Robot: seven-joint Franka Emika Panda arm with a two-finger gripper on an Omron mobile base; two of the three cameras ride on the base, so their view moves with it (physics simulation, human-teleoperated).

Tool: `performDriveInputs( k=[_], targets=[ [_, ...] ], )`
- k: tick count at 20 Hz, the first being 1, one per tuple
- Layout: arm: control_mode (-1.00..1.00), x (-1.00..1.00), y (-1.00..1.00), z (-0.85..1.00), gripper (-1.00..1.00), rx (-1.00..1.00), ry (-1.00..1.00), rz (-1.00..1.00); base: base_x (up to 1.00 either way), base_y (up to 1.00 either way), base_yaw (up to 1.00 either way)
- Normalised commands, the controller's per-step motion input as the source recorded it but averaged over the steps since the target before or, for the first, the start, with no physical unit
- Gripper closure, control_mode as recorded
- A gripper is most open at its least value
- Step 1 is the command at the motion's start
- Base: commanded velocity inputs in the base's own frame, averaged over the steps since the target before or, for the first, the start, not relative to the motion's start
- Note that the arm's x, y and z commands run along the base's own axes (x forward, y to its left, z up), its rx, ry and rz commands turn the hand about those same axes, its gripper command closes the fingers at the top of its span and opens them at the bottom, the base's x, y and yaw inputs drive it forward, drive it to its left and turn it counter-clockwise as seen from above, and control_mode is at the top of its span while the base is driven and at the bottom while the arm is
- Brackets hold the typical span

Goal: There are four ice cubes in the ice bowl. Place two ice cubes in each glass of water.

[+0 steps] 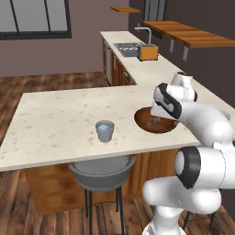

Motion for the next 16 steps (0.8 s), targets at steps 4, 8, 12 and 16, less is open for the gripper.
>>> performDriveInputs(
  k=[4,8,12,16],
  targets=[
    [-1.0,0.3,-0.5,-0.18,-1.0,0.07,0.0,-0.03,0.0,0.0,0.0],
    [-1.0,0.44,-0.99,-0.3,-1.0,0.11,0.0,-0.16,0.0,0.0,0.0],
    [-1.0,0.62,-0.61,-0.08,-1.0,0.09,0.0,-0.04,0.0,0.0,0.0],
    [-1.0,0.18,-0.08,-0.18,-1.0,0.02,0.0,0.0,0.0,0.0,0.0]
  ],
)
